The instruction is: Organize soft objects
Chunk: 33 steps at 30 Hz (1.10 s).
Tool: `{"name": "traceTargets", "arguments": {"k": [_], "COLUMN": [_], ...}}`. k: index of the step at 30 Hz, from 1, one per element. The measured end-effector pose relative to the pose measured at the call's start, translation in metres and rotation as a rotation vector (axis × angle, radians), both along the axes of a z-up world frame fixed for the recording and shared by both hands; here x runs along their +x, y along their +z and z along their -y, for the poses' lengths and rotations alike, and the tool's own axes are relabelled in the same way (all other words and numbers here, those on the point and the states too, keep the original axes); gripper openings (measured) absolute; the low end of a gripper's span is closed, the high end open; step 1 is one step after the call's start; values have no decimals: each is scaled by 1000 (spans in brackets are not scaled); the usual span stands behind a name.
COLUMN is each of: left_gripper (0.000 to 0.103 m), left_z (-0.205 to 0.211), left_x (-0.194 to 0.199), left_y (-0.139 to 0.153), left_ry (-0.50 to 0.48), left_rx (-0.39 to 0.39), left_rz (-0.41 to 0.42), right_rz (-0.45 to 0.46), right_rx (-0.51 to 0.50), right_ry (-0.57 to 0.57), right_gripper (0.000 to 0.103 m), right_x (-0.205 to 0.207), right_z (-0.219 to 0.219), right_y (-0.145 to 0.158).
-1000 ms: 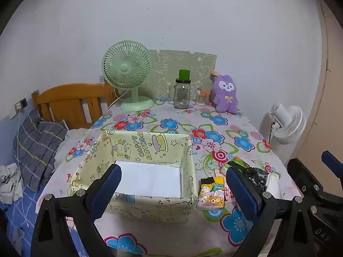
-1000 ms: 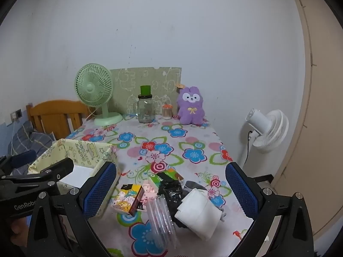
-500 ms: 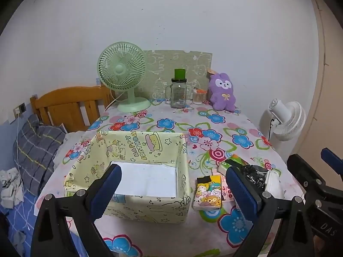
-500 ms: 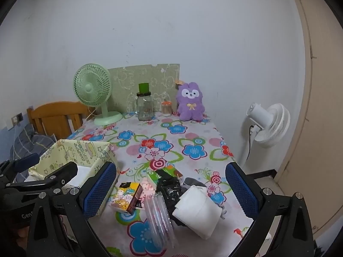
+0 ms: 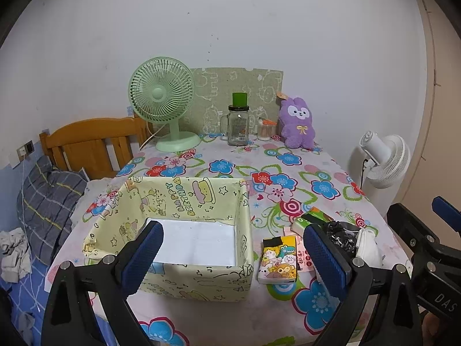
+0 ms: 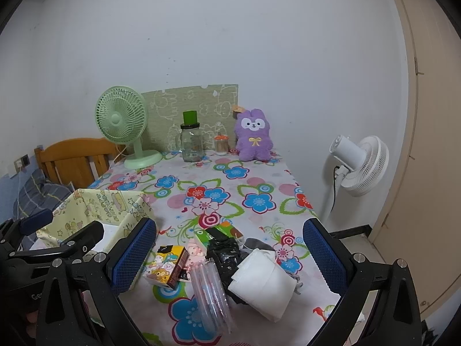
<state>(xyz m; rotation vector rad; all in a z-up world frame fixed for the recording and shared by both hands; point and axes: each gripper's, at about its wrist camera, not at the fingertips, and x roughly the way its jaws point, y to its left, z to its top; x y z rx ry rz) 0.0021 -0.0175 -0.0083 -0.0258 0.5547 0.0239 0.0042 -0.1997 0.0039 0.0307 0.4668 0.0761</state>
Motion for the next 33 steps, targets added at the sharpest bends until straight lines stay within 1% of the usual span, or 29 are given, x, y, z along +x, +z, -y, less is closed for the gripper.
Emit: {"name": "traceTargets", "arguments": {"k": [15, 20, 33], "left_gripper": [99, 98, 98], "left_z": [1, 1, 1], "left_x": [0, 1, -2], "left_y": [-2, -3, -3], "left_ry": [-4, -1, -5], "left_rx": [2, 5, 4], "left_rz": [-10, -28, -15], "right_rz": [-2, -3, -3], "right_rx": [1, -1, 0], "right_ry": [-1, -2, -2], "right_gripper": [102, 102, 102], "right_x": [-1, 0, -1], "right_z": [1, 0, 1], "right_y": [0, 1, 2]}}
